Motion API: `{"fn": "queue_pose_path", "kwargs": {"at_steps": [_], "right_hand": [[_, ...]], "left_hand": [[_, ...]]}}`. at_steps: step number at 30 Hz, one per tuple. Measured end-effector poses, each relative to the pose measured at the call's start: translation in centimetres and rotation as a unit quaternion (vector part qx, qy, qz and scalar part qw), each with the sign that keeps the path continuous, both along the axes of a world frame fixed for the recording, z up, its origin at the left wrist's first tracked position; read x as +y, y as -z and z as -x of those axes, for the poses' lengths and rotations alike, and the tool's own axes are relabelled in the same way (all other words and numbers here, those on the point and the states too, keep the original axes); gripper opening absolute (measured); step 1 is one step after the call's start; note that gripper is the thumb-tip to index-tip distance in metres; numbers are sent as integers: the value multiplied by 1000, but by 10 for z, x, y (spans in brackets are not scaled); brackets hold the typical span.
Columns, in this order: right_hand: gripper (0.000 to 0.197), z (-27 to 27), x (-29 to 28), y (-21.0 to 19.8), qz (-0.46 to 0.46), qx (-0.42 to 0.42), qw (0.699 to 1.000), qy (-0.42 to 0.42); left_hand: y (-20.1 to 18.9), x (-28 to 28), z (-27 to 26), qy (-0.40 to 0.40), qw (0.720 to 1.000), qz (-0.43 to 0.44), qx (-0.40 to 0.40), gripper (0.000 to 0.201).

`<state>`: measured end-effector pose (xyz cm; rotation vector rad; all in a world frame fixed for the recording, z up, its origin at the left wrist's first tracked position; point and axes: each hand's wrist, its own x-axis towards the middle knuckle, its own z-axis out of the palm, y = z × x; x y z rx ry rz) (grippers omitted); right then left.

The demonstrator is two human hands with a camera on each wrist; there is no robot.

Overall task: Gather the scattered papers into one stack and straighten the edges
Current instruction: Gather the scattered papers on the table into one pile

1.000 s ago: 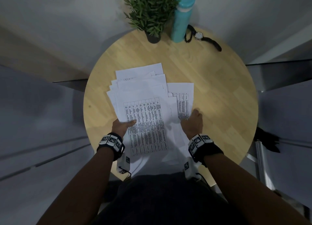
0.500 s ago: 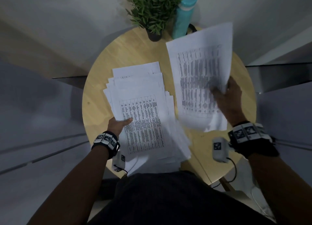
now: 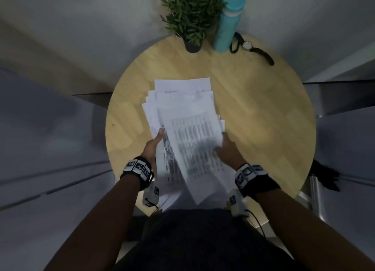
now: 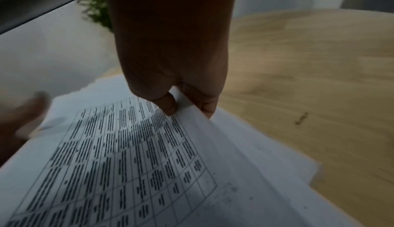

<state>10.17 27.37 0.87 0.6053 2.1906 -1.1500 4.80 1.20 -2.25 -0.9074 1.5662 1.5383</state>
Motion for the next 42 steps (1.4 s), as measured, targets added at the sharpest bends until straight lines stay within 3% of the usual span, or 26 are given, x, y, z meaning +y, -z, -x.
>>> {"fn": "queue_pose_path", "kwargs": {"at_steps": [2, 6, 8, 10, 14, 19, 23, 26, 29, 31, 34, 36, 40, 42], "right_hand": [[60, -8, -13, 16, 1, -38, 998, -51], [56, -16, -20, 24, 11, -38, 998, -50], [41, -19, -7, 24, -19, 1, 1000, 2], [28, -21, 12, 27, -68, 35, 996, 55], [35, -24, 37, 32, -146, 21, 988, 36], [37, -10, 22, 30, -172, 21, 985, 6], [39, 0, 0, 34, -135, -16, 990, 46], [44, 1, 0, 33, -85, -88, 992, 44], [60, -8, 7, 46, -98, -124, 987, 19], [77, -18, 12, 59, -143, -112, 983, -13], [33, -27, 12, 40, -99, -23, 995, 18], [21, -30, 17, 29, -86, 0, 993, 77], [37, -30, 46, 7, -208, 53, 967, 138], [40, -24, 71, -7, -233, 120, 954, 148]], "left_hand": [[-3, 7, 1, 36, 998, 14, 44, 115], [-3, 8, 0, 81, 991, 51, 90, 89], [-22, 5, 1, 64, 992, 16, 107, 64], [-35, -6, 2, 51, 991, -35, 118, 54], [-50, -55, 10, 30, 985, -60, 160, 75], [-51, -88, 12, 23, 992, 13, 126, 62], [-18, -95, 5, 51, 988, 90, 118, 99], [-20, -69, 0, 53, 981, 146, 116, 89], [-19, -51, -2, 59, 983, 135, 109, 78], [-11, -45, -1, 57, 985, 124, 102, 70], [-6, -31, 0, 39, 990, 91, 100, 76], [-4, -22, 1, 34, 991, 88, 94, 73], [-2, -11, 0, 40, 990, 98, 93, 67], [1, -10, 1, 45, 990, 94, 98, 71]]}}
